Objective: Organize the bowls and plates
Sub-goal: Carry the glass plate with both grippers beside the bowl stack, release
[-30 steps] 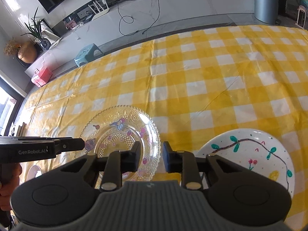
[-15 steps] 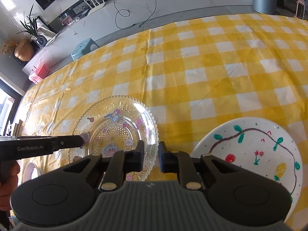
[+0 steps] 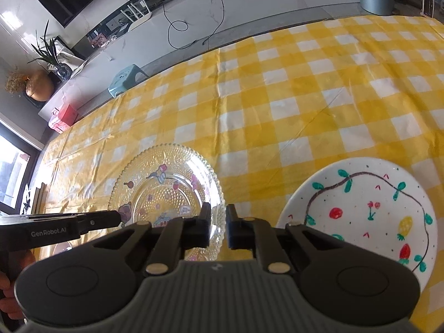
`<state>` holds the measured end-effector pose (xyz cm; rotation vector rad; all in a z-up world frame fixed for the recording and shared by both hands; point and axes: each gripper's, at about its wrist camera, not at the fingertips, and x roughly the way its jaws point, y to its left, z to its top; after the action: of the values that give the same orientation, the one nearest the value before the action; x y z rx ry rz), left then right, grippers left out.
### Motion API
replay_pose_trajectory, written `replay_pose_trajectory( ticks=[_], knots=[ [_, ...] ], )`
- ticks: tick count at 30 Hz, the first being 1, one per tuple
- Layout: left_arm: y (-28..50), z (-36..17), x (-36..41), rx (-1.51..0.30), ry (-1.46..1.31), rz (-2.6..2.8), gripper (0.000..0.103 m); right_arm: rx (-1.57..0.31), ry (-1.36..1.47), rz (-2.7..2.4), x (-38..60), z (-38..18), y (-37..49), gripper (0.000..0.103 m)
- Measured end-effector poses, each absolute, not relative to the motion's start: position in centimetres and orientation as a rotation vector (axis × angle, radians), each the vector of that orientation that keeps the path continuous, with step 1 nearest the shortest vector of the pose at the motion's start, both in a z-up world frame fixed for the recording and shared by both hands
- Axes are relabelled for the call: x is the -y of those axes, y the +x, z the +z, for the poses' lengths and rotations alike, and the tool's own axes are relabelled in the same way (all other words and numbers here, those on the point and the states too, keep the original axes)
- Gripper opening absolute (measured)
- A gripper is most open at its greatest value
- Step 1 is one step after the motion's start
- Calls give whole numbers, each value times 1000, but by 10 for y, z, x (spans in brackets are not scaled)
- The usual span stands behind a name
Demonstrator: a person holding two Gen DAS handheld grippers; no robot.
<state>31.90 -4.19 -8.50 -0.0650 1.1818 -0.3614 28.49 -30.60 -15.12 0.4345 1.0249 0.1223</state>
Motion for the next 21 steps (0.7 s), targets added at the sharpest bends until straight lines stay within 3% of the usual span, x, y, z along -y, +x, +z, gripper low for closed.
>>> replay_pose_trajectory(
  ticks=[21],
  knots=[
    [209,-31,57,-1086,-144,-341,13,-955,558,89,331,-121,183,8]
  ],
)
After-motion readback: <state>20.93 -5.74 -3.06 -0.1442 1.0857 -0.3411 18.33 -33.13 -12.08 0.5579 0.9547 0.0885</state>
